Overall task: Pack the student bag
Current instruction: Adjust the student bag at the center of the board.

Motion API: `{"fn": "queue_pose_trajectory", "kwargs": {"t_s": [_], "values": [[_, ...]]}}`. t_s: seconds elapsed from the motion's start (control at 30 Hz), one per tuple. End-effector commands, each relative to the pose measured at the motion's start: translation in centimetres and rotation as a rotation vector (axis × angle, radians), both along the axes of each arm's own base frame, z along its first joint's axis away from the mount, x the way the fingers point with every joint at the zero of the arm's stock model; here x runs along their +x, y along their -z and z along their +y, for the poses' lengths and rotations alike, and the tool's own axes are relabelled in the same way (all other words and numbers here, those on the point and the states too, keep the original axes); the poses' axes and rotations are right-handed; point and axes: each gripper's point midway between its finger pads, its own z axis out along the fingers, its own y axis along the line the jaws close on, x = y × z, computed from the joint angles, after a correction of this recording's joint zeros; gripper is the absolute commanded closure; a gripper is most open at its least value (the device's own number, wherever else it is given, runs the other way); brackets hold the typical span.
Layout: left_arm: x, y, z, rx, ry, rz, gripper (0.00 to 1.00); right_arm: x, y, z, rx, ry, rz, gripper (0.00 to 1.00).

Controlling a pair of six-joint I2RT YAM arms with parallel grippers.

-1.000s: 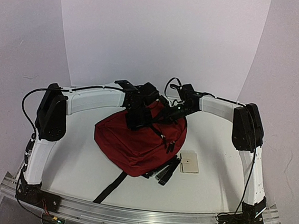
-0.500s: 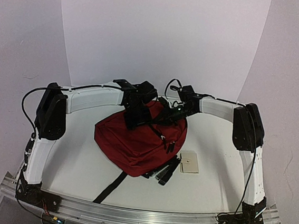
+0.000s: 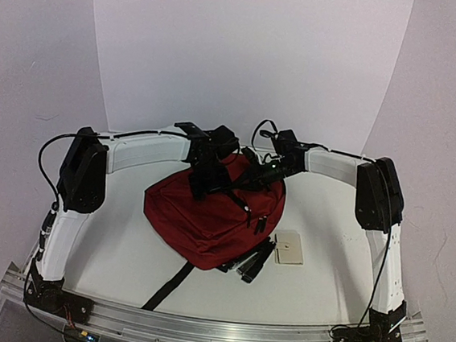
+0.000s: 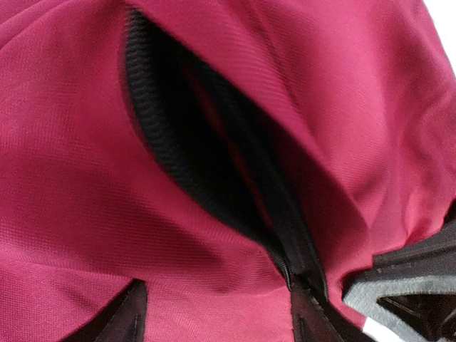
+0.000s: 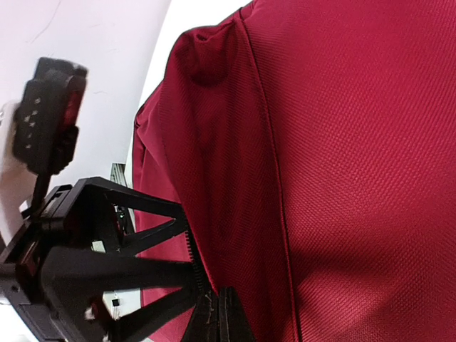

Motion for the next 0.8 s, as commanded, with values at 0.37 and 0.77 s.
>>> {"fn": "queue_pose_trajectory", "kwargs": {"t_s": [0.37, 0.77], "values": [[-3.0, 1.4, 6.3, 0.155, -0.089, 0.174, 0.86, -1.2, -1.8, -0.8, 0.000, -0.020, -0.065, 1.00], [0.6, 6.5, 14.9, 0.208, -0.141, 0.231, 0.81, -5.7, 2.4, 2.1, -0.042, -0.126, -0.010, 1.00]]}}
